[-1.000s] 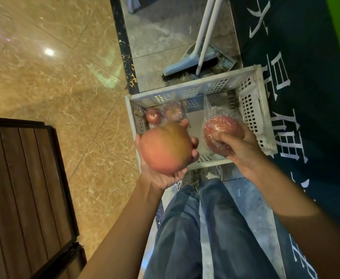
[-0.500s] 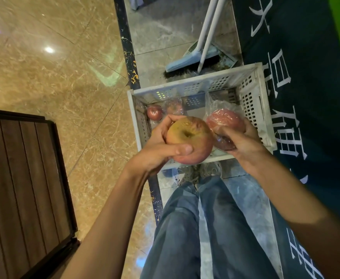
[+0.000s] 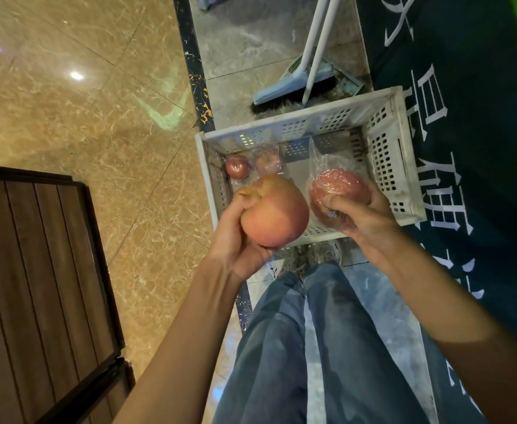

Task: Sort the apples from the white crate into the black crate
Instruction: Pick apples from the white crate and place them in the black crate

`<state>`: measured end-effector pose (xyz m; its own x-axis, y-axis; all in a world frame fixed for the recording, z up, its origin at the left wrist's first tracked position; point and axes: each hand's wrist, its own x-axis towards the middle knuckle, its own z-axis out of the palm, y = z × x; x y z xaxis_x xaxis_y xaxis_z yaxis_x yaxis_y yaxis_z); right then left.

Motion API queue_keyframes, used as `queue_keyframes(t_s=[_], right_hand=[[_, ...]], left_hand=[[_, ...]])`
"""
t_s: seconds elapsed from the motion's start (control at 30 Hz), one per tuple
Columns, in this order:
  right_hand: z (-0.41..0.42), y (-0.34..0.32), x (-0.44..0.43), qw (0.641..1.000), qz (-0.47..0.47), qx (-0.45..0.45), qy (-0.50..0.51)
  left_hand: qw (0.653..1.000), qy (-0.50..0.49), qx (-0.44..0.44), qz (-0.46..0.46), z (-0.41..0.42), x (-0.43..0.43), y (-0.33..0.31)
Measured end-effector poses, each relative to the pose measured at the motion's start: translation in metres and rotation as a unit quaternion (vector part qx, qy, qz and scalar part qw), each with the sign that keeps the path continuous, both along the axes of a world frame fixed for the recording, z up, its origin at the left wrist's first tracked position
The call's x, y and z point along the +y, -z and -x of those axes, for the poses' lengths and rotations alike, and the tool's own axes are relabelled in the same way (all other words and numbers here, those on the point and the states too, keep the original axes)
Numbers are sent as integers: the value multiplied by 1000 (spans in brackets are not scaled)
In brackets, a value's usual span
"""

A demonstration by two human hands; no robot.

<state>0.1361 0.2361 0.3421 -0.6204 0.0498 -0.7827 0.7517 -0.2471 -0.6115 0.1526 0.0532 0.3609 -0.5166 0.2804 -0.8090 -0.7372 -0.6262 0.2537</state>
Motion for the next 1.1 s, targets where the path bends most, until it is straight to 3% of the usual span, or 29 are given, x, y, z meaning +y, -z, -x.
queue_keyframes(t_s=[0.13,0.3,0.43,0.57,0.67,0.77,0.83,0.97,1.1], right_hand=[[3,3,3,1000,-12,-6,4],[9,5,4,1000,-24,-5,9],[14,6,5,999,-38,-15,-6],[20,8,5,999,-46,-17,-5],[23,11,5,998,-53,-28,-4],[26,23,6,998,-54,-40,-8],[27,36,7,997,-61,-47,-20],[31,77,12,992,-91,-63,-53],[40,147,16,972,-160,-83,-150]], left_hand=[[975,89,62,192,9,12,-4],[876,119,212,418,4,27,1],[811,127,252,512,2,22,15],[783,117,278,544,3,14,21],[800,117,245,535,9,10,28],[885,56,87,454,19,7,40],[920,0,-11,393,24,5,50],[919,-15,-78,386,29,-1,79],[916,-45,-120,380,33,-2,130]])
